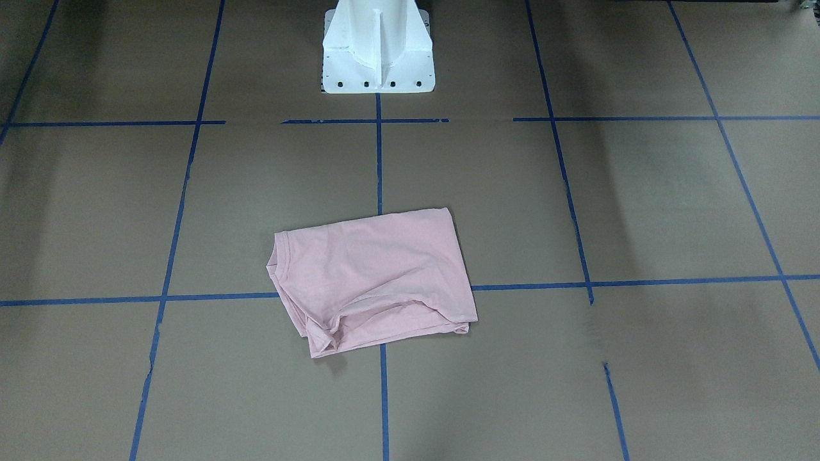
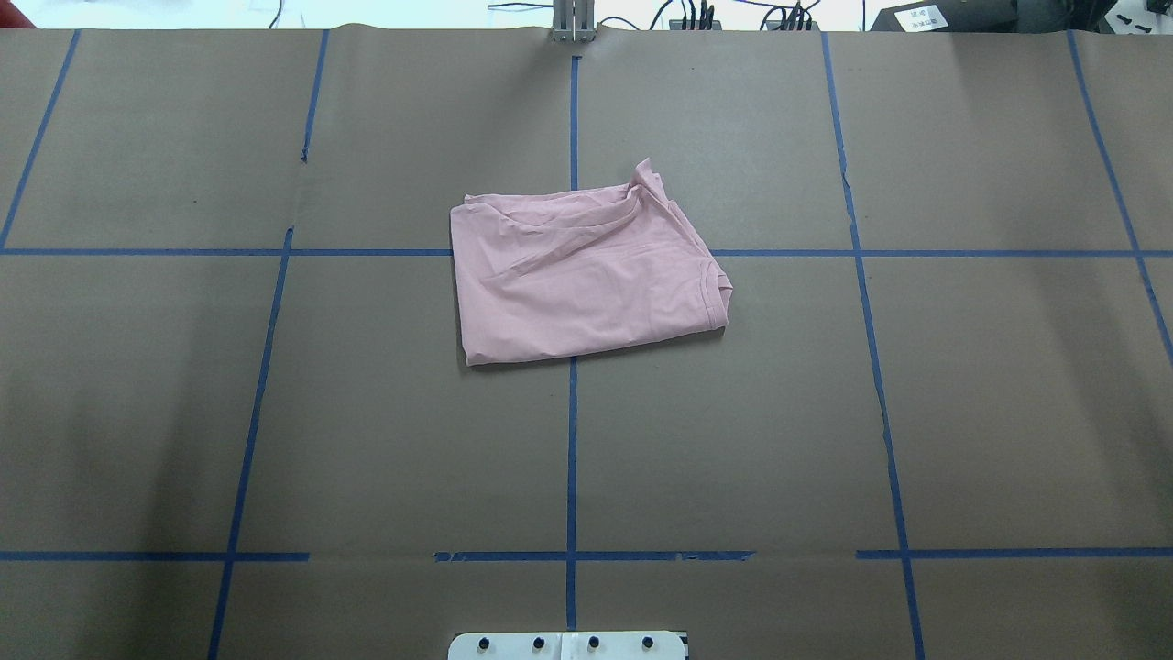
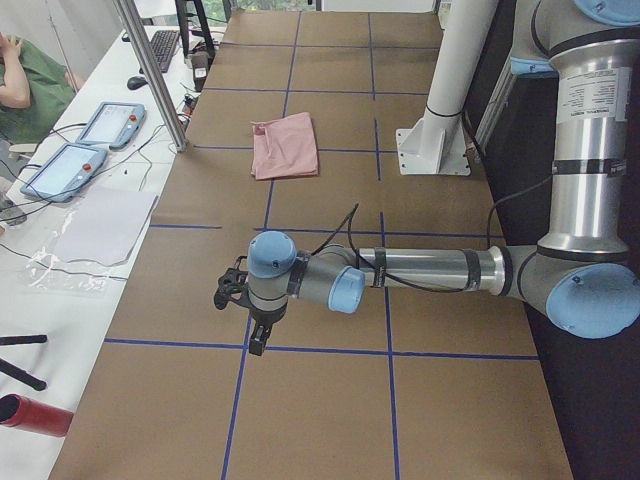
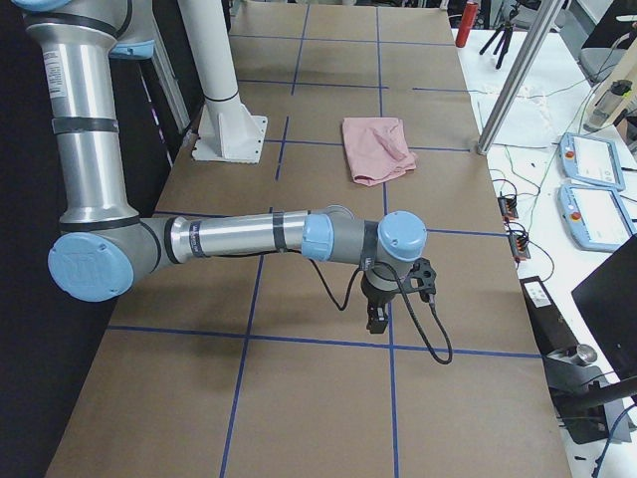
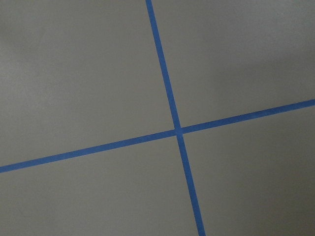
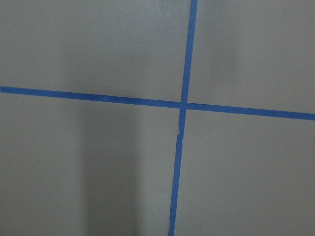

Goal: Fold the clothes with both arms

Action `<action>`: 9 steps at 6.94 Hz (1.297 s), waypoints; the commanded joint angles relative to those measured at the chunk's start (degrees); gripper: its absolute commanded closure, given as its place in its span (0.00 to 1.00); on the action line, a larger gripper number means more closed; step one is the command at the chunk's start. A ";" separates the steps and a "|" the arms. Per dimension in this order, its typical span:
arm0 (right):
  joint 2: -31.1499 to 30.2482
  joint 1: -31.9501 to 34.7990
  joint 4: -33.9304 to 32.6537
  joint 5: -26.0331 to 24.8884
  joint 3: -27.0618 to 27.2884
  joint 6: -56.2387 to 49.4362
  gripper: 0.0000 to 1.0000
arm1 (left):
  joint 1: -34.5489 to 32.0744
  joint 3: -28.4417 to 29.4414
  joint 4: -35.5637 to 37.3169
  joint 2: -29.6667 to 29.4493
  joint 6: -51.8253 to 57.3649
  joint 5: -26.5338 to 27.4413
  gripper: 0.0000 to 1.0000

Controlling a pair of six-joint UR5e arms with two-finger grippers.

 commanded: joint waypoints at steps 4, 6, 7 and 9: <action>-4.87 -1.38 11.42 -2.08 -1.50 8.17 0.00 | 0.84 0.37 3.25 -1.50 -0.17 1.53 0.00; -4.60 -1.38 10.98 -0.94 -1.15 8.87 0.00 | 0.84 -0.06 8.31 -1.49 0.17 0.83 0.00; -4.69 -1.38 10.81 -0.68 -0.97 9.05 0.00 | 0.76 -0.41 10.96 -1.49 0.35 0.74 0.00; -4.69 -1.20 10.81 -0.50 -0.97 8.96 0.00 | 0.76 -0.06 10.90 -1.41 0.35 0.74 0.00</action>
